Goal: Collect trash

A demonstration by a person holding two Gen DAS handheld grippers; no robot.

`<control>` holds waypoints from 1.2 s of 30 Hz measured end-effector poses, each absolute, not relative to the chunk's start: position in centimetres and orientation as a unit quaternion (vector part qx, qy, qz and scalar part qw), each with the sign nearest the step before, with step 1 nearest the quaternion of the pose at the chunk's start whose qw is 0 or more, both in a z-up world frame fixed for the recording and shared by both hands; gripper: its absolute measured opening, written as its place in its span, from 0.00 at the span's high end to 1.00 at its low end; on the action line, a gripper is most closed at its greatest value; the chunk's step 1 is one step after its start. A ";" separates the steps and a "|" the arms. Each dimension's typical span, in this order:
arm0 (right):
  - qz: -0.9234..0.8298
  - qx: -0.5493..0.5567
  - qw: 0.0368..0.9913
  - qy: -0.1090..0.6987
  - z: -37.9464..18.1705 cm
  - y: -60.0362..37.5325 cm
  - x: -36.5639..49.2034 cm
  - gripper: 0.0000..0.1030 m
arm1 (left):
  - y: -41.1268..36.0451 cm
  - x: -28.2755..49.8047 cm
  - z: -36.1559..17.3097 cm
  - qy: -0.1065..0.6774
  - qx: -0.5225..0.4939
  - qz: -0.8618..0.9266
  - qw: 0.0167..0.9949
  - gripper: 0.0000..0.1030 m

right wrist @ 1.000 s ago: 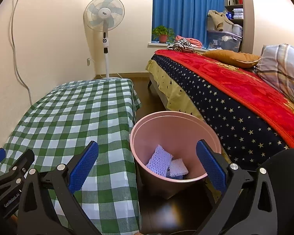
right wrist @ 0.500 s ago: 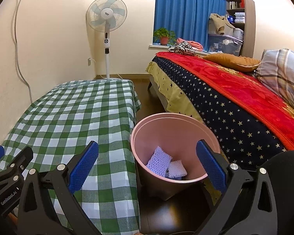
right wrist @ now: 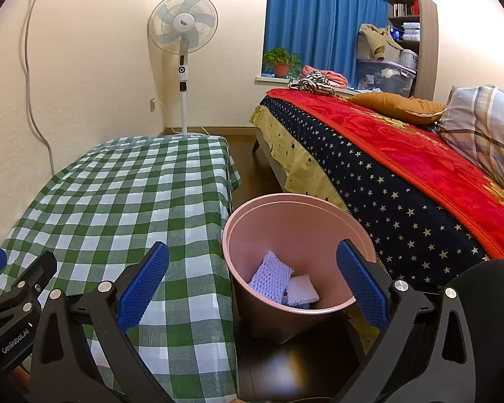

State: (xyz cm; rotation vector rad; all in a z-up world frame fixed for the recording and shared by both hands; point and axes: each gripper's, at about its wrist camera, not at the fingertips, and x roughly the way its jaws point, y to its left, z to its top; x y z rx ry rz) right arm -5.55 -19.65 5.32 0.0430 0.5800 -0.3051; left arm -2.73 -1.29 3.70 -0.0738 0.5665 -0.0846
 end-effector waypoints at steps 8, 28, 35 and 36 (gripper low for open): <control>-0.150 0.021 0.946 0.285 5.3 -19.7 -5.6 0.05 | -1.3 -2.7 3.7 0.279 -0.037 -0.042 0.959 0.08; -0.148 0.018 0.946 0.288 5.1 -20.0 -5.7 0.05 | -1.6 -2.9 3.5 0.282 -0.041 -0.047 0.957 0.08; -0.148 0.018 0.946 0.288 5.1 -20.0 -5.6 0.05 | -1.8 -2.9 3.3 0.284 -0.042 -0.047 0.957 0.08; -0.148 0.018 0.946 0.288 5.1 -20.0 -5.6 0.05 | -1.7 -2.9 3.3 0.286 -0.043 -0.046 0.956 0.08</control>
